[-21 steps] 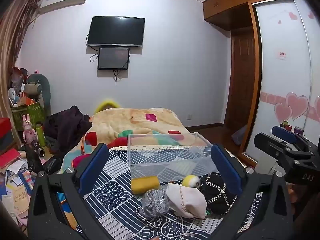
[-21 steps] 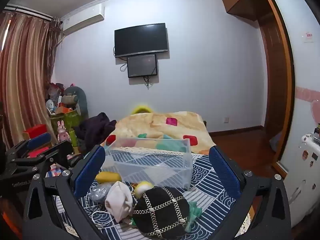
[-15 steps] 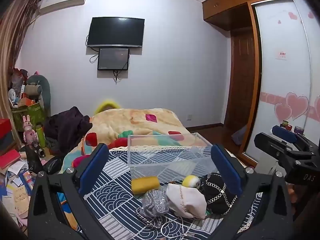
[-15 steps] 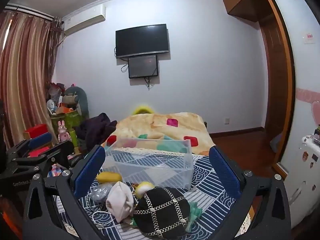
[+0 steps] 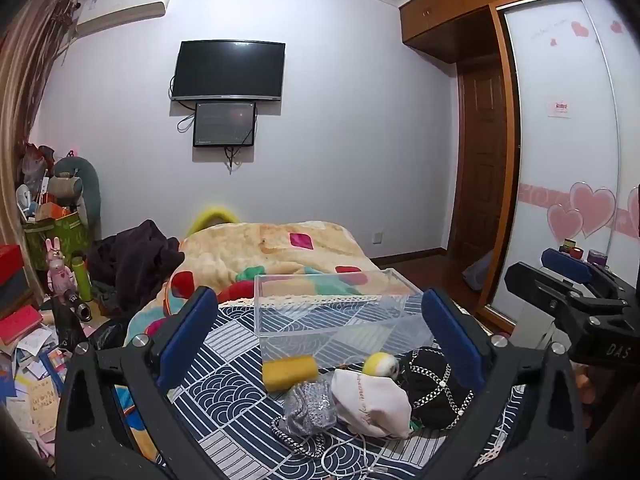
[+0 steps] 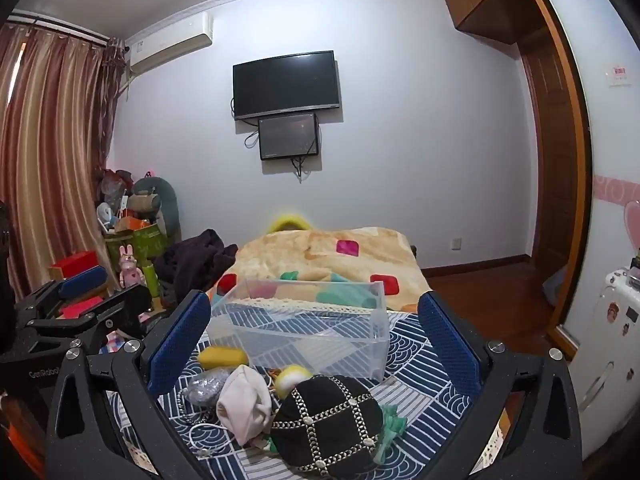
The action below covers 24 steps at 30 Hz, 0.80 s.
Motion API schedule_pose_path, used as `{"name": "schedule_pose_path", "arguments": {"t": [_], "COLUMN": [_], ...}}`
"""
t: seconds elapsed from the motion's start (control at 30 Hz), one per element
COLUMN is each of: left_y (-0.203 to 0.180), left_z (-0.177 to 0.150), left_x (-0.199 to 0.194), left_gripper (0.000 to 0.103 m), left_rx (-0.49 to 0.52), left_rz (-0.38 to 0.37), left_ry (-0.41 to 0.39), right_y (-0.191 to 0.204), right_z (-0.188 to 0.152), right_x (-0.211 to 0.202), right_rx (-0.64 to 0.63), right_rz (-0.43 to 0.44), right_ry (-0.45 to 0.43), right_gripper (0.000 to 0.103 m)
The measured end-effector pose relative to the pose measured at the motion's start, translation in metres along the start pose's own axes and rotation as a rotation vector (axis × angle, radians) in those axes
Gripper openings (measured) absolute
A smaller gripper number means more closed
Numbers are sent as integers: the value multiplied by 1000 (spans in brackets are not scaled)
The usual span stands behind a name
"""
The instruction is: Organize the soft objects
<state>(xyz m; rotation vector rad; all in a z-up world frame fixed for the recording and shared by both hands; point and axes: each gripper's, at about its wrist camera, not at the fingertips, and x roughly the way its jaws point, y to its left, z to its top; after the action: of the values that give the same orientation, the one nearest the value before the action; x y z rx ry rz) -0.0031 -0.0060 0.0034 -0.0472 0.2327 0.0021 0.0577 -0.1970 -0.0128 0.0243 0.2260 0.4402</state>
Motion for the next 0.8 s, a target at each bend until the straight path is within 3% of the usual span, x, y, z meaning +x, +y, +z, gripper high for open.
{"name": "schedule_pose_path", "arguments": {"t": [0.8], "left_y": [0], "left_z": [3], "left_x": [-8], "left_gripper": [103], "left_rx": [5], "left_rz": [1], "left_ry": [-19], "right_y": [1], "right_z": [3], "right_x": [-5], "right_rx": [2], "right_rz": [2], "right_ry": [-8], "right_gripper": [103]}}
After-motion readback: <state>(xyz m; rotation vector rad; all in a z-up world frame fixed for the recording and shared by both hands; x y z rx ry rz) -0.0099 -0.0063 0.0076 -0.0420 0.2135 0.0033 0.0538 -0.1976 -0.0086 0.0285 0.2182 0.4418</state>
